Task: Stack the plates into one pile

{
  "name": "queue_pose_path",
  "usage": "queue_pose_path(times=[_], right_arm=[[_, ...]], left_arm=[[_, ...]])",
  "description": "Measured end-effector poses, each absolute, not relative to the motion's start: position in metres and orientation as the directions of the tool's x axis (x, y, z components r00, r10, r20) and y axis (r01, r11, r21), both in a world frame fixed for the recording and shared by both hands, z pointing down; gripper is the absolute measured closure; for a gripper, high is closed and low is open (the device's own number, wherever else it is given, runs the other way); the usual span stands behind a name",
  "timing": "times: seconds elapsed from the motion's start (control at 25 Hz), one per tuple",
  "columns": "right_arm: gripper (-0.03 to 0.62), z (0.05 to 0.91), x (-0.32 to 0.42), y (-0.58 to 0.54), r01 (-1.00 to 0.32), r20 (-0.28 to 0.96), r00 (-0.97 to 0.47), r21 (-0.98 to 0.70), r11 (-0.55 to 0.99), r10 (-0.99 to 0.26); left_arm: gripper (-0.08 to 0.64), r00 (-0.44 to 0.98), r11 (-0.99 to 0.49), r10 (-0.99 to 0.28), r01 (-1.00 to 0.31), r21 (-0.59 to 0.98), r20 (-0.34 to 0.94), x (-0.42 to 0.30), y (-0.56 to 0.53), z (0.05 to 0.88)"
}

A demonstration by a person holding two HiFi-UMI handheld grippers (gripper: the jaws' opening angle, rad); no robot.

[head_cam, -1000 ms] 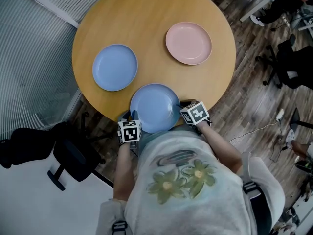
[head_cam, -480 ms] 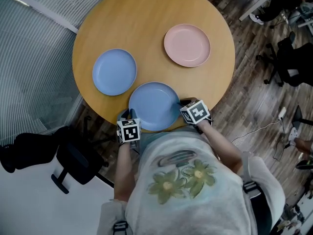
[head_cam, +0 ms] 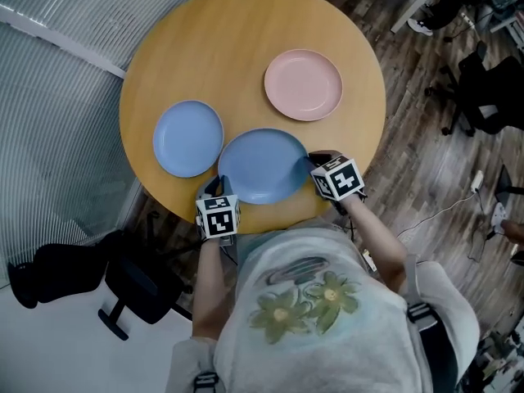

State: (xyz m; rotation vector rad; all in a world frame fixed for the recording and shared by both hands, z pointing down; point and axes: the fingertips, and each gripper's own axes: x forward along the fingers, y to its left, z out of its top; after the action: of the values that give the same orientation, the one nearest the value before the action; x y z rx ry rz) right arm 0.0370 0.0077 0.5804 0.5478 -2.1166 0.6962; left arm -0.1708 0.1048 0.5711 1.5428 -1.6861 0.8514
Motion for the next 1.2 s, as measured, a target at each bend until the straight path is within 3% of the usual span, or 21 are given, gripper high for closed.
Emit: queue_pose_path(times=[0.52,1.2], right_arm=[[0.537,0.538,0.094,-0.091,-0.709,0.753,-0.577,-0.269,0.652,-0.317],[0.537,0.548,0.146,-0.205,-0.787,0.727,-0.533,-0.239,0.568,-0.433]], left_arm=[[0.512,0.008,-0.07,-0.62,-0.996,-0.046,0.785,-0.126,-0.023,0.526],[0.512,0.045,-0.215,-0.632,-0.969,-0.119,0.774,-0.084,-0.176,0.536]])
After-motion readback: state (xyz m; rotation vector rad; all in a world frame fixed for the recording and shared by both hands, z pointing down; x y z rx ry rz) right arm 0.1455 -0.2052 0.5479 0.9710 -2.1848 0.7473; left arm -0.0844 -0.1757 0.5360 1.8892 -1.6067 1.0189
